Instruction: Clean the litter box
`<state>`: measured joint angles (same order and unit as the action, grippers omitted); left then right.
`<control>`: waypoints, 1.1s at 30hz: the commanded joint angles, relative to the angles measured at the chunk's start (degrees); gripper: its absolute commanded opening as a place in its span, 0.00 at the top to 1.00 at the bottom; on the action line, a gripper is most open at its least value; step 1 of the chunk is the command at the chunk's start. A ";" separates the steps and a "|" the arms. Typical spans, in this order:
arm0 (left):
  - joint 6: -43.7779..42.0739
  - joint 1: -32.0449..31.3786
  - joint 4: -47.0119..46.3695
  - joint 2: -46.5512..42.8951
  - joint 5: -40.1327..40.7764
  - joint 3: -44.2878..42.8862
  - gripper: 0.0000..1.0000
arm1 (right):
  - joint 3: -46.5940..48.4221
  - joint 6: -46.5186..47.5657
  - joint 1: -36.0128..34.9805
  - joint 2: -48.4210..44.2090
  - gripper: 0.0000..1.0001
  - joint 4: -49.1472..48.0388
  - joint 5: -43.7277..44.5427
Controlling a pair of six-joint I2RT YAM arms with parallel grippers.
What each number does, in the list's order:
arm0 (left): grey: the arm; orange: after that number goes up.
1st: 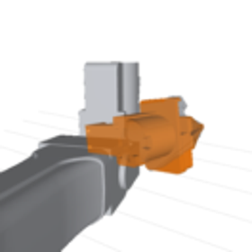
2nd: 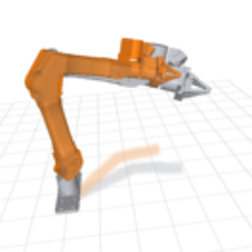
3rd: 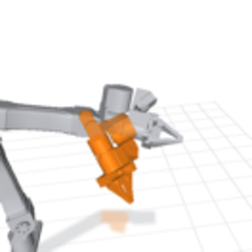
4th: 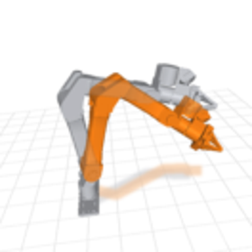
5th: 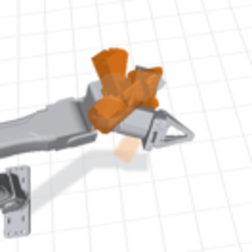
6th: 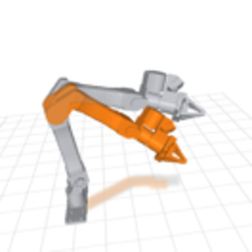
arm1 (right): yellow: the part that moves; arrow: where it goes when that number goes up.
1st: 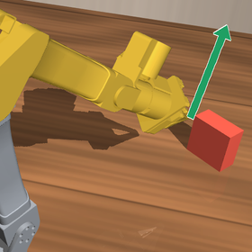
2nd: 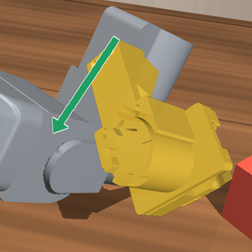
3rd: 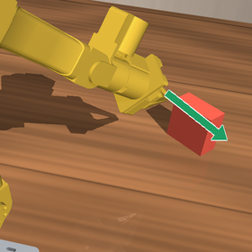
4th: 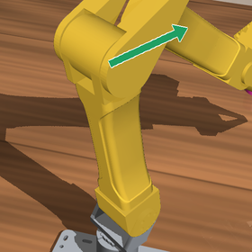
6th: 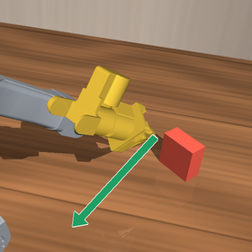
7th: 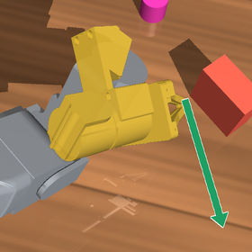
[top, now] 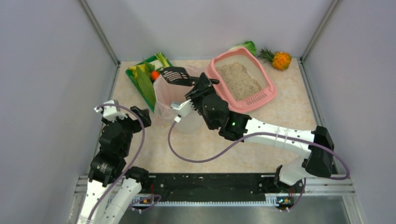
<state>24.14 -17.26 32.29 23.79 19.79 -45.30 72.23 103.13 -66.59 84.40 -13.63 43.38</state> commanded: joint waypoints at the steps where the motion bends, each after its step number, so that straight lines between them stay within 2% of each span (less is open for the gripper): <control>1: 0.23 -0.06 -3.92 0.64 -0.87 0.06 0.01 | 2.73 -10.63 0.42 -0.34 1.00 4.94 2.55; 2: 0.25 -0.06 -3.91 0.66 -0.94 0.02 0.01 | 0.17 -7.32 0.73 -1.44 1.00 -1.55 2.05; 3: 0.29 -0.06 -4.02 0.67 -1.03 0.08 0.01 | 0.45 -9.37 1.03 -2.17 1.00 -0.22 0.91; 5: -0.13 -0.06 -4.90 0.86 -2.55 0.17 0.01 | 7.11 -24.48 1.47 -1.16 1.00 18.94 -0.37; 6: -0.41 -0.06 -5.37 0.92 -3.27 0.13 0.01 | 9.55 -29.07 1.55 -0.61 1.00 22.55 -0.37; 13: -1.74 -0.02 -7.48 1.40 -8.53 -0.82 0.01 | 15.86 -50.18 5.48 -3.05 1.00 34.60 -8.52; 19: -2.55 -0.05 -8.22 1.40 -12.79 -2.02 0.01 | 16.91 -62.05 8.50 -7.94 1.00 40.57 -14.07; 24: -3.29 -0.06 -9.85 0.97 -19.11 -2.50 0.01 | 18.74 -74.18 12.89 -13.03 1.00 49.67 -19.24; 33: -0.39 -0.01 -12.79 2.20 -35.13 -3.16 0.01 | 15.01 -81.46 13.67 -24.13 1.00 61.65 -26.77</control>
<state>22.35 -17.26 23.99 24.91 -5.63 -45.89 87.81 27.66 -52.97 65.39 42.17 21.89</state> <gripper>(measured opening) 0.990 0.250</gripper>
